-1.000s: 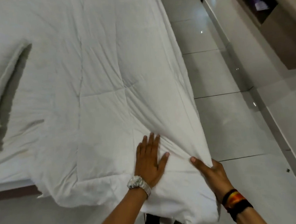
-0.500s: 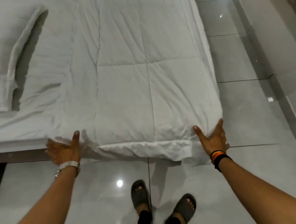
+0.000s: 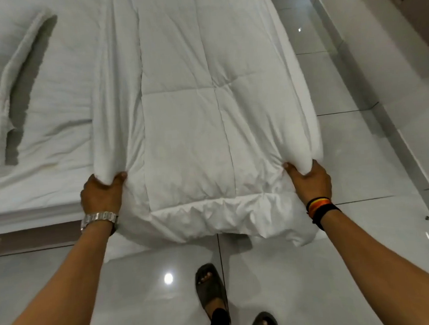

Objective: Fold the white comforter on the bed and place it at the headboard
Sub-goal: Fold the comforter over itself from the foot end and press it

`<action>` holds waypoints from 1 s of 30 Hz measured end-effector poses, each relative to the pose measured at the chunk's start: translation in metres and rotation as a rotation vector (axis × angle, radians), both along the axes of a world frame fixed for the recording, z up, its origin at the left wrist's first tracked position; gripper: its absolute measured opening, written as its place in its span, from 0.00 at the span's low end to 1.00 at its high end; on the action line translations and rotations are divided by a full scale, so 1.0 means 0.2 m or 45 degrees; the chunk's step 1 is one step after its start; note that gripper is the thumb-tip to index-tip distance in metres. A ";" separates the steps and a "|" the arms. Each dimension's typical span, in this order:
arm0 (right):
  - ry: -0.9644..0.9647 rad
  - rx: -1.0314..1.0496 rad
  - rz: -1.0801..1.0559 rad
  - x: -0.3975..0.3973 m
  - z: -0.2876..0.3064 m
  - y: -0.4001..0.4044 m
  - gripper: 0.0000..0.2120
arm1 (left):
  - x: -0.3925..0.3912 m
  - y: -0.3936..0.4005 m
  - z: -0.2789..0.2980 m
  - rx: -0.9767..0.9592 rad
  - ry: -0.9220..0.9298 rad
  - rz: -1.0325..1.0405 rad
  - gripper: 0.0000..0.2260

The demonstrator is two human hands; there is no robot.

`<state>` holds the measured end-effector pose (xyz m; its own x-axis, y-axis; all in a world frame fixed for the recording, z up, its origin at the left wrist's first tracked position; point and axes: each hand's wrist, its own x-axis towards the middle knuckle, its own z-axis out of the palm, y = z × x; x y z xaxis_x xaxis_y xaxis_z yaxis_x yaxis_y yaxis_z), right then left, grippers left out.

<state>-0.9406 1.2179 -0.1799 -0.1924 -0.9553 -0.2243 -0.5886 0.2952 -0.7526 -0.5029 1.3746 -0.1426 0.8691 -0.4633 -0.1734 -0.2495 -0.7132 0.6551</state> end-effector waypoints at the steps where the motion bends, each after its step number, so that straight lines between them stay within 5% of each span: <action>1: -0.017 -0.028 -0.010 -0.04 0.00 0.04 0.26 | 0.01 0.07 0.03 -0.042 -0.002 0.005 0.26; 4: -0.022 0.033 0.005 -0.23 0.00 0.23 0.31 | 0.03 0.37 0.03 -0.096 0.068 0.083 0.27; 7: 0.035 0.218 0.052 -0.34 -0.07 0.39 0.41 | 0.04 0.64 -0.08 0.035 0.246 0.095 0.37; 9: 0.032 0.307 -0.027 -0.37 -0.14 0.41 0.56 | 0.03 0.74 -0.20 0.118 0.358 0.199 0.50; 11: -0.029 0.429 -0.255 -0.39 -0.22 0.44 0.68 | -0.06 0.77 -0.24 0.107 0.458 0.308 0.53; 14: -0.289 0.629 -0.584 -0.38 -0.44 0.62 0.66 | -0.21 0.77 -0.41 0.046 0.588 0.421 0.49; 18: -0.792 0.859 -0.804 -0.17 -0.82 0.76 0.74 | -0.36 0.73 -0.83 -0.114 0.981 0.679 0.61; 22: -1.202 0.775 -0.824 0.11 -1.06 0.62 0.64 | -0.48 0.53 -1.17 -0.486 1.332 0.859 0.49; 26: -1.572 0.547 -0.813 0.24 -1.18 0.37 0.47 | -0.51 0.29 -1.33 -0.989 1.395 0.832 0.35; 30: -1.738 0.444 -0.897 0.27 -1.20 0.28 0.51 | -0.43 0.19 -1.32 -1.252 1.348 0.746 0.32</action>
<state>-0.8868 1.2744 -0.4207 -0.0350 -0.6309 -0.7751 0.7756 0.4720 -0.4192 -0.5884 1.4130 -0.4056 0.6445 -0.4107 -0.6449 0.7604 0.2567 0.5965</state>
